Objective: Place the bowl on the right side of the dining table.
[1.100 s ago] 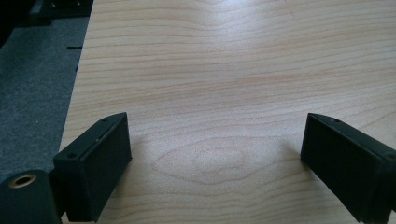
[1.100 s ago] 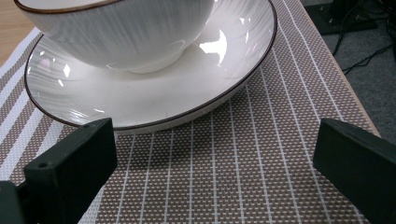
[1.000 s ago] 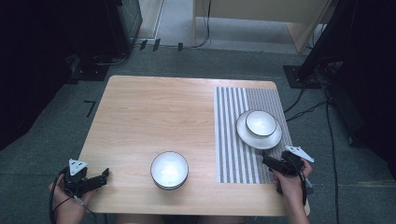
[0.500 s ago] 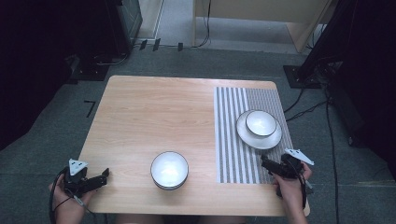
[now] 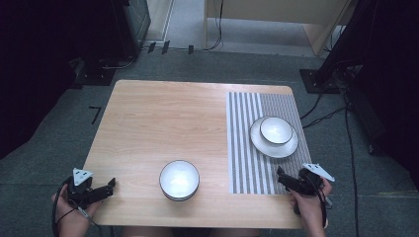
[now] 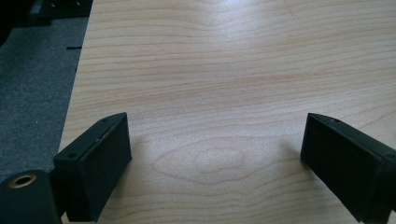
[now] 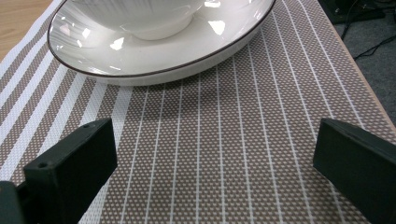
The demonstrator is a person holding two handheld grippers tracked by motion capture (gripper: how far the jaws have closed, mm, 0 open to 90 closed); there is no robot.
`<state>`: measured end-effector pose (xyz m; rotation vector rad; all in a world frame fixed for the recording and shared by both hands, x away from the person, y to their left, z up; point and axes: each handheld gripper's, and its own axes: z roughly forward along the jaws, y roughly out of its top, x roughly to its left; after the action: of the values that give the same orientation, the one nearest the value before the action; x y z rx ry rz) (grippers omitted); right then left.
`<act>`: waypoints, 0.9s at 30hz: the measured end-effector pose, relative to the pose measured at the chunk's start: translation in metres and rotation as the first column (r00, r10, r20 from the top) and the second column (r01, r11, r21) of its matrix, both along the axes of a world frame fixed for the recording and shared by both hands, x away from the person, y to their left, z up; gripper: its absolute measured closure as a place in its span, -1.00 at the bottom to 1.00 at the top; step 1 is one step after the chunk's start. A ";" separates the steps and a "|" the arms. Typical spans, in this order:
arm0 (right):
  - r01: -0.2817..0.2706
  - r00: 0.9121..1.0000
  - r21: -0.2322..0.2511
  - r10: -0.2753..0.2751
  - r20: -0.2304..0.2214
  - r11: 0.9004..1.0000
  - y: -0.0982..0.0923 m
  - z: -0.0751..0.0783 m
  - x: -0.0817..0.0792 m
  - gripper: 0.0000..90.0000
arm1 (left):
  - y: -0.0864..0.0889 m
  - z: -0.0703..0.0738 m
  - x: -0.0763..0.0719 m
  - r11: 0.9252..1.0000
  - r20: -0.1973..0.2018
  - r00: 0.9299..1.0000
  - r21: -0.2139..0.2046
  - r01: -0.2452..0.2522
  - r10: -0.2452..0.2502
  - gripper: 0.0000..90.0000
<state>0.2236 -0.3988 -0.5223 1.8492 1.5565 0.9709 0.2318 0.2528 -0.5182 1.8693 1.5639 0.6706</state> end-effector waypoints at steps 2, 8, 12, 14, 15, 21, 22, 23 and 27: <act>-0.003 1.000 -0.004 0.003 -0.002 1.000 -0.001 0.000 -0.002 -1.00 | 0.000 0.000 0.000 1.000 0.000 1.000 0.000 0.000 0.000 -0.82; -0.002 1.000 -0.009 0.002 -0.009 1.000 -0.004 0.000 -0.010 -1.00 | 0.000 0.000 0.000 1.000 0.000 1.000 0.000 0.000 0.000 -0.82; -0.001 1.000 -0.013 0.000 -0.015 1.000 -0.008 0.000 -0.017 -1.00 | 0.000 0.000 0.000 1.000 0.000 1.000 0.000 0.000 0.000 -0.82; -0.001 1.000 -0.020 0.000 -0.018 1.000 -0.011 0.000 -0.020 -1.00 | 0.000 0.000 0.000 1.000 0.000 1.000 0.000 0.000 0.000 -0.82; -0.001 1.000 -0.020 0.000 -0.018 1.000 -0.011 0.000 -0.020 -1.00 | 0.000 0.000 0.000 1.000 0.000 1.000 0.000 0.000 0.000 -0.82; 0.014 0.999 -0.034 -0.015 -0.032 0.999 -0.019 -0.001 -0.027 -1.00 | 0.000 0.000 0.000 1.000 0.000 1.000 0.000 0.000 0.000 -0.82; 0.017 0.999 -0.034 -0.018 -0.033 0.999 -0.021 -0.001 -0.030 -1.00 | 0.000 0.000 0.000 1.000 0.000 1.000 0.000 0.000 0.000 -0.82; 0.017 0.999 -0.034 -0.018 -0.033 0.999 -0.021 -0.001 -0.030 -1.00 | 0.000 0.000 0.000 1.000 0.000 1.000 0.000 0.000 0.000 -0.82; 0.015 0.999 -0.040 -0.017 -0.050 0.999 -0.026 -0.001 -0.037 -1.00 | 0.000 0.000 0.000 1.000 0.000 1.000 0.000 0.000 0.000 -0.82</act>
<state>0.1863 -0.4251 -0.5237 1.8691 1.5765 0.8869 0.2318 0.2528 -0.5182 1.8693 1.5638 0.6707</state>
